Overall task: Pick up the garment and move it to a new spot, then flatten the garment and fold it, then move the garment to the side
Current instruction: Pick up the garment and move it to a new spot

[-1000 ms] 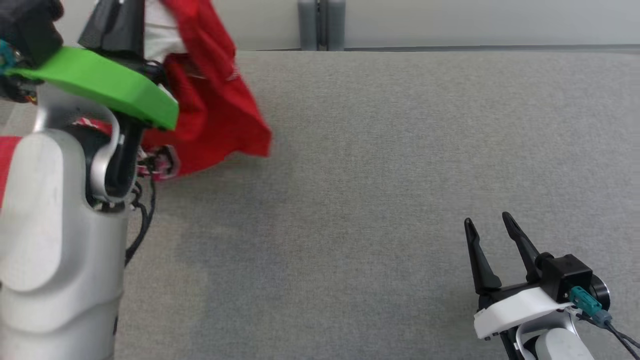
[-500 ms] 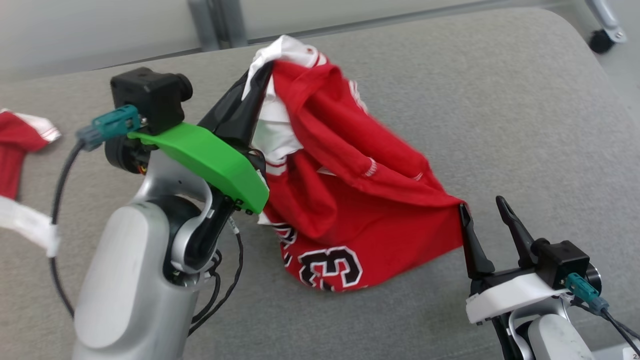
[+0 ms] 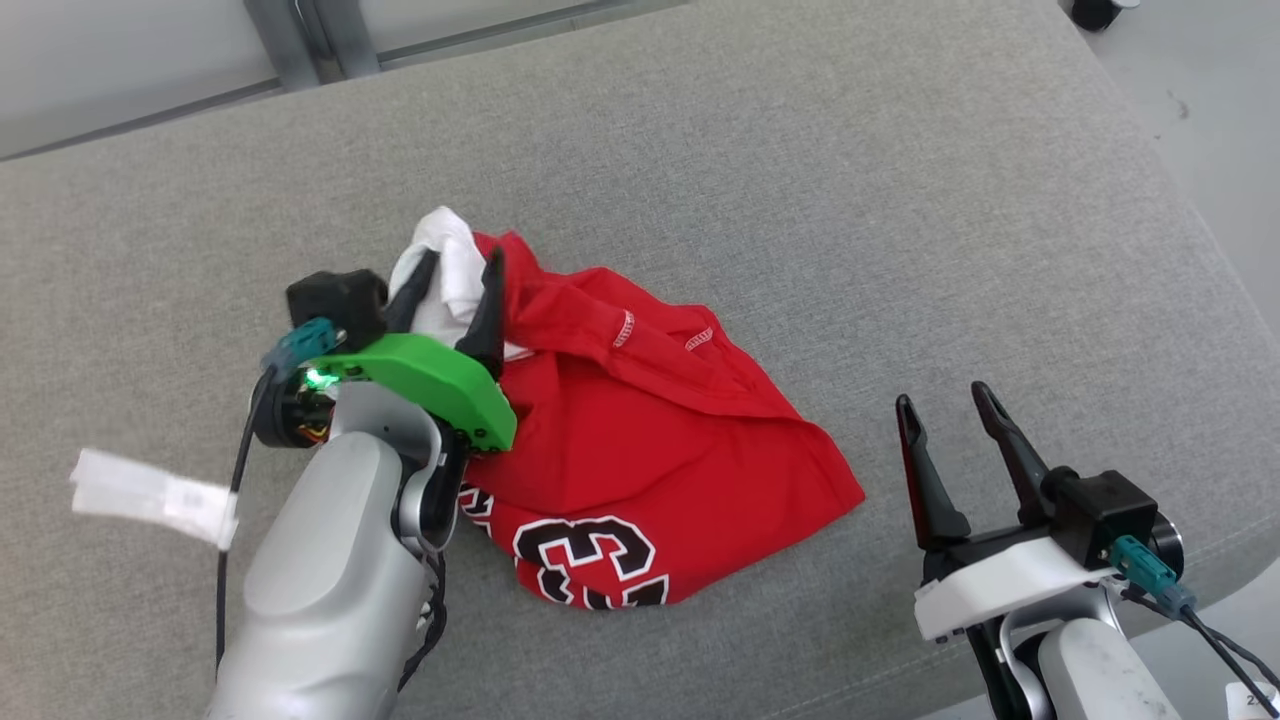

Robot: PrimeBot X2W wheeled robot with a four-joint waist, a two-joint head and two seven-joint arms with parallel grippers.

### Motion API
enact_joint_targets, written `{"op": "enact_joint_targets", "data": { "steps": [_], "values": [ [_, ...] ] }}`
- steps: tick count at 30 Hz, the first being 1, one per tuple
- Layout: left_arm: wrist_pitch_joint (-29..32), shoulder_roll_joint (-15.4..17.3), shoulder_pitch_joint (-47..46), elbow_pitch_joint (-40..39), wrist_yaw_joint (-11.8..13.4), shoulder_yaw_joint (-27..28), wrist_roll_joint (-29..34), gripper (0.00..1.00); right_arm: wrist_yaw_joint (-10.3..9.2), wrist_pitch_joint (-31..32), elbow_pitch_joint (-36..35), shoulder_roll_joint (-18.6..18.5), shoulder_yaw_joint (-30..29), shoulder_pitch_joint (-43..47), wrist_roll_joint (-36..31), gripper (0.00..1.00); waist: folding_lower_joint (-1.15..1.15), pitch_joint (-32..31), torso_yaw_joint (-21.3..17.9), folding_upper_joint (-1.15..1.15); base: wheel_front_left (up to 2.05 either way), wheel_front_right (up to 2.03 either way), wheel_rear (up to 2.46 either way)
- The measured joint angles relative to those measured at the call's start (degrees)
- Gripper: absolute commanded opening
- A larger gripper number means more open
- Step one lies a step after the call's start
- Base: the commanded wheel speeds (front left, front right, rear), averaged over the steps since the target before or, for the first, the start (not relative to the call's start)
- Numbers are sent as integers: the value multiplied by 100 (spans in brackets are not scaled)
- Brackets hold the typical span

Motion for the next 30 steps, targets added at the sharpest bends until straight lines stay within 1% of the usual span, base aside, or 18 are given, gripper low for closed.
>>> {"op": "enact_joint_targets", "data": {
  "steps": [3, 6, 8, 10, 12, 15, 17, 18, 20, 23, 26, 30],
  "values": [
    [-687, -7, 28, 108, 1, 40, -34, 100, 1, 0, -16, -11, -43, 96, -60, 100, 0, -91, 14, 0, 0, 0, 0],
    [-979, -12, 232, -30, 34, 44, 34, 100, 0, 0, -66, -90, -151, 230, -112, 100, 0, -199, 100, 0, 0, 0, 0],
    [-1042, -11, 488, -259, 107, 77, 216, 100, 0, 0, -105, -146, -167, 267, -145, 100, 0, -292, 201, 0, 0, 0, 0],
    [-1054, 16, 790, -504, 123, 110, 301, 100, 1, 0, -120, -188, -149, 288, -176, 100, 0, -394, 290, 0, 0, 0, 0],
    [-1061, 34, 1223, -880, 183, 222, 352, 100, 1, 0, -116, -257, -118, 343, -230, 100, 0, -512, 368, 0, 0, 0, 0],
    [-1079, 124, 1939, -1619, 282, 332, 732, 100, 0, 0, -113, -357, -125, 393, -271, 100, 0, -708, 507, 0, 0, 0, 0],
    [-1079, 157, 2431, -1911, 282, 365, 893, 100, 1, 0, -109, -404, -143, 465, -278, 100, 0, -821, 600, 0, 0, 0, 0],
    [-1079, 143, 2718, -2049, 281, 452, 884, 100, 0, 0, -100, -438, -160, 526, -296, 100, 0, -879, 662, 0, 0, 0, 0],
    [-1078, 175, 3105, -2281, 332, 571, 1078, 100, 1, 0, -65, -511, -186, 607, -321, 100, 0, -992, 773, 0, 0, 0, 0],
    [-1079, 162, 3584, -2718, 404, 966, 1310, 100, 0, 0, -47, -545, -289, 693, -360, 100, 0, -1152, 982, 0, 0, 0, 0],
    [-1080, 136, 3992, -2875, 365, 1268, 1450, 100, 0, 0, -34, -550, -405, 701, -376, 100, 0, -1272, 1182, 0, 0, 0, 0],
    [-1080, 114, 4286, -2869, 153, 1568, 1673, 100, 0, 0, -1, -530, -464, 775, -435, 100, 0, -1427, 1417, 0, 0, 0, 0]
  ]
}}
